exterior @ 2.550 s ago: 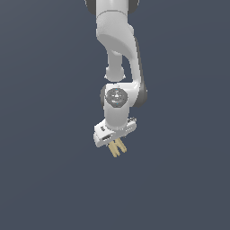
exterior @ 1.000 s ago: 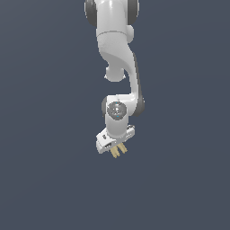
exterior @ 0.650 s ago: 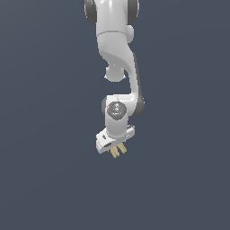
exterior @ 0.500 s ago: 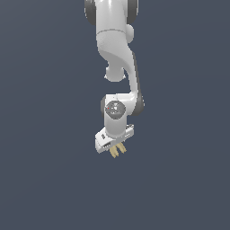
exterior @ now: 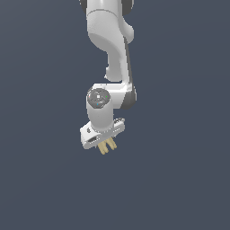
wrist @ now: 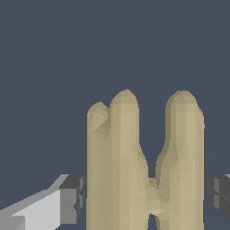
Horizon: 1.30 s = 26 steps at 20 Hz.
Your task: Pick up the object and move it to a goal position.
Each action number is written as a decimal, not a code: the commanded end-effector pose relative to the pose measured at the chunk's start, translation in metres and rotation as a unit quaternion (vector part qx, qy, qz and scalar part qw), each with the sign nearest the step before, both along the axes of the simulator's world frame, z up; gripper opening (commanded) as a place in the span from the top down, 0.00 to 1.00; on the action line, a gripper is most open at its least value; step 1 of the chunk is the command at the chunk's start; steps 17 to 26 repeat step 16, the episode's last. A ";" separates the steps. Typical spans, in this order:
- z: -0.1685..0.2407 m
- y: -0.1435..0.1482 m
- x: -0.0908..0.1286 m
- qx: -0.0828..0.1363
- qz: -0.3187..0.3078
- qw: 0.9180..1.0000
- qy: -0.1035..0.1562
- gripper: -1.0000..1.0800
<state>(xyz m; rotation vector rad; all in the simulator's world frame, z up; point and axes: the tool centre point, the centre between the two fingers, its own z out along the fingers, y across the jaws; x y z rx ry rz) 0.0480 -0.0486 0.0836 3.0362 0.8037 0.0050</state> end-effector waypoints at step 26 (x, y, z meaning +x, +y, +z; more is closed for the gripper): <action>0.086 -0.075 0.012 0.000 0.000 1.000 0.001 1.00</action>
